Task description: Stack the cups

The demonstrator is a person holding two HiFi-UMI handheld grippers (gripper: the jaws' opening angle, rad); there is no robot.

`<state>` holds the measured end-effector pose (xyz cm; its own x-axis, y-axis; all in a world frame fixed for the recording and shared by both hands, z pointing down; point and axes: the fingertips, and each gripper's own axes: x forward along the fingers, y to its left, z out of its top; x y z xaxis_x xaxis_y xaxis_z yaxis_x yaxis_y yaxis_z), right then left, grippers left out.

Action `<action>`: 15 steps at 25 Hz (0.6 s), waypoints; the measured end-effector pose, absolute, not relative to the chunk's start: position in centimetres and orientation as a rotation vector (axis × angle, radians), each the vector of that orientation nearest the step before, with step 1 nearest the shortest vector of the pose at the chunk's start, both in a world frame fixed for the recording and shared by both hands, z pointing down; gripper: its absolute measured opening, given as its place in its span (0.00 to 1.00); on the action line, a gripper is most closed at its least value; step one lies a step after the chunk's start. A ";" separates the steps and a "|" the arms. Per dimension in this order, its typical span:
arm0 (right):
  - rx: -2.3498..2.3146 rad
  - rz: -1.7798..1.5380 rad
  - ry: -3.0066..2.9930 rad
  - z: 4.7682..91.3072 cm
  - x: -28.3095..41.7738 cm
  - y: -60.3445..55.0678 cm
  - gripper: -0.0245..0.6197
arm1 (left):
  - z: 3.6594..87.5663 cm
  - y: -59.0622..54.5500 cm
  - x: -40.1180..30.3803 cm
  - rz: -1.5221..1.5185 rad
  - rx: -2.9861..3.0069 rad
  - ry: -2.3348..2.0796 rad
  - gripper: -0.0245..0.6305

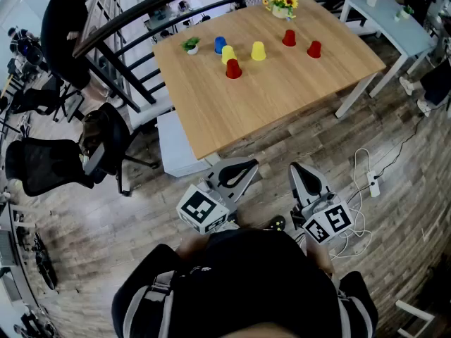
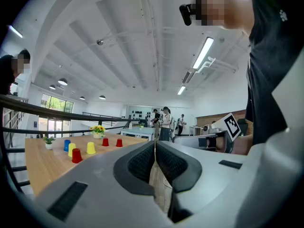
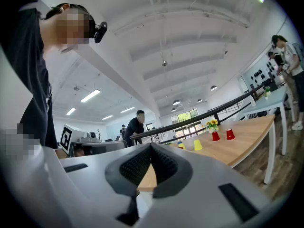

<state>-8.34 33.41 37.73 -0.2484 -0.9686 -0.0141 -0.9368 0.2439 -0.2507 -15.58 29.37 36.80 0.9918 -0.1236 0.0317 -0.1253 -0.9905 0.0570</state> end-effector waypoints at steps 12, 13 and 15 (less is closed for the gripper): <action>-1.808 -0.281 2.300 37.7 -7.6 34.8 0.04 | 36.8 30.4 -15.3 0.053 3.073 -0.206 0.06; -1.801 -0.280 2.289 37.6 -7.4 34.9 0.04 | 36.8 30.5 -15.2 0.057 3.073 -0.204 0.06; -1.786 -0.274 2.267 37.4 -7.1 35.1 0.04 | 36.8 30.6 -14.9 0.068 3.070 -0.202 0.06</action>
